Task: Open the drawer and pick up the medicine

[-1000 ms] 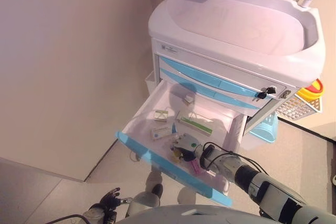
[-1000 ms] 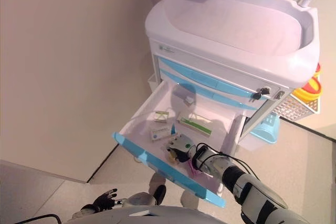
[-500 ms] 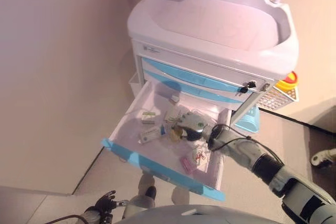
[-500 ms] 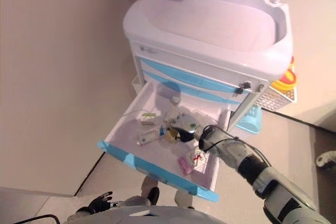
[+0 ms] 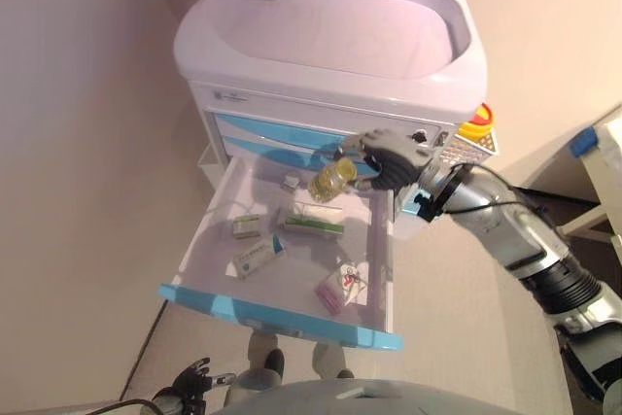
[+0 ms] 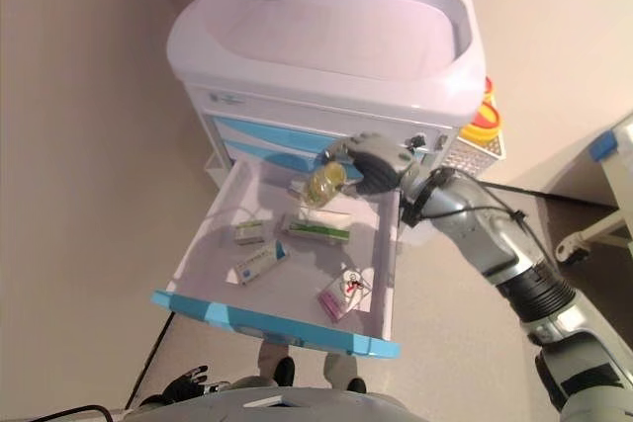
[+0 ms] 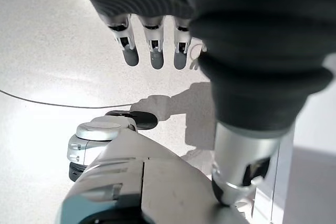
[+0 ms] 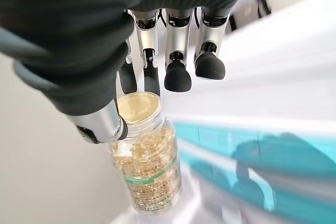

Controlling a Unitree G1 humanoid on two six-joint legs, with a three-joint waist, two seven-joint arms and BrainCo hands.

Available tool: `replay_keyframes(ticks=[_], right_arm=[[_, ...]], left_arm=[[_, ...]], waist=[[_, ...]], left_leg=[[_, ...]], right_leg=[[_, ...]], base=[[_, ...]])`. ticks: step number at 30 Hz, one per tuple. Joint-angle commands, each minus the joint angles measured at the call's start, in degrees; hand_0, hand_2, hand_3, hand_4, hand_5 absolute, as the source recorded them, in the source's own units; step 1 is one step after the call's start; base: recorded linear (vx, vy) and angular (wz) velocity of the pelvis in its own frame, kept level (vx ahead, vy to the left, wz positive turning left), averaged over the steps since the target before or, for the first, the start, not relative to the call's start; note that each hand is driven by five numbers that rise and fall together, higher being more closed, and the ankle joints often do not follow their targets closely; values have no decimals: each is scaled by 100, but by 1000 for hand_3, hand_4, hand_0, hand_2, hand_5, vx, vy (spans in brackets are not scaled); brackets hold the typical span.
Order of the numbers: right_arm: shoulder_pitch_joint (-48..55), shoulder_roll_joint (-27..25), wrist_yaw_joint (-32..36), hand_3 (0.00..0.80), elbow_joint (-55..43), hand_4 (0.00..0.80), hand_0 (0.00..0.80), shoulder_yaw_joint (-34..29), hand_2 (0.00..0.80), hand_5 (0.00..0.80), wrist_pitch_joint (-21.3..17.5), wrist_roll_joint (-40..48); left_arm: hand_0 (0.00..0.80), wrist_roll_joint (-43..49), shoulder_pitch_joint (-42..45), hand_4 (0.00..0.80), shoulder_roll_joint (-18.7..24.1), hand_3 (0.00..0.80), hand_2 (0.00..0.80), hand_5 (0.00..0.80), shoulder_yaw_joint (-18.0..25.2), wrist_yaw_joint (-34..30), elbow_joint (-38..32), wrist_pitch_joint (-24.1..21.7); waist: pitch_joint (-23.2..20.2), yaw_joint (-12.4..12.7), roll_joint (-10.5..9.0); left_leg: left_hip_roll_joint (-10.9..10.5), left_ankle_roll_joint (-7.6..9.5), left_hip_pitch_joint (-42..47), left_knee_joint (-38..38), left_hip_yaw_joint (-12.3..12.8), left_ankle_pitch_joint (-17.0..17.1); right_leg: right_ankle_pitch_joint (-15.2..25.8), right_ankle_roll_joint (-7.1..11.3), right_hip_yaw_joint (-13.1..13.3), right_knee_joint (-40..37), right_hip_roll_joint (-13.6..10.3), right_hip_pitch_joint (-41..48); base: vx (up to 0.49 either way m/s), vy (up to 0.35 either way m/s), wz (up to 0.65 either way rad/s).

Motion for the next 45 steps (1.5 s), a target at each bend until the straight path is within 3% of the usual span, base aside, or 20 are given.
replay_keyframes(ticks=[1, 5, 11, 18, 24, 35, 45], right_arm=[[-851, -189, -302, 800, -169, 800, 800, -367, 800, 800, 44, 911], [-1446, -351, -621, 800, 205, 800, 800, -437, 800, 800, 234, 1281], [-2605, -569, -1349, 800, 1686, 800, 800, -267, 800, 800, 342, 1601], [-4034, -1031, -1962, 800, 3790, 800, 800, 445, 800, 800, 258, 2003], [-5061, -1147, -2408, 800, 5164, 800, 800, 1182, 800, 800, 568, 1972], [-5920, -1331, -2029, 800, 6840, 800, 800, 2328, 800, 800, 1173, 1182], [-6202, -1433, -1945, 800, 7215, 800, 800, 2804, 800, 800, 1592, 947]], left_arm=[[0, -27, -225, 0, -152, 0, 0, 0, -219, -99, 382, -65], [0, -40, -224, 0, -153, 0, 0, 0, -301, -78, 408, -55], [0, -20, -232, 0, -60, 0, 0, 0, -403, -109, 355, 80], [0, -116, -252, 0, 55, 0, 0, 0, -658, -126, 338, 128], [0, -254, -244, 0, 158, 0, 0, 0, -782, -162, 294, 189], [0, -359, -223, 0, 394, 0, 0, 0, -821, -121, 169, 127], [0, -487, -367, 0, 653, 0, 0, 0, -821, -141, 0, -59]], waist=[[-171, 90, -183], [-208, 127, -222], [-272, 279, -313], [-259, 536, -394], [-230, 748, -451], [42, 1082, -613], [521, 1199, -740]], left_leg=[[-233, 228, 26, 226, 91, -651], [-243, 216, 45, 238, 89, -662], [-282, 208, 30, 284, 10, -672], [-346, 210, -22, 324, -154, -664], [-402, 211, -74, 318, -324, -630], [-461, 283, -366, 400, -586, -571], [-432, 304, -766, 441, -699, -506]], right_leg=[[1, 281, 48, 592, -237, -274], [5, 290, 25, 586, -253, -250], [0, 301, -67, 581, -287, -206], [18, 315, -184, 552, -319, -157], [75, 346, -278, 491, -334, -137], [196, 409, -367, 506, -370, -350], [315, 453, -316, 488, -332, -700]], base=[[34, 35, -6], [38, 29, -3], [48, 25, 3], [53, 36, 7], [64, 43, 9], [26, 16, 17], [-45, -27, 10]])
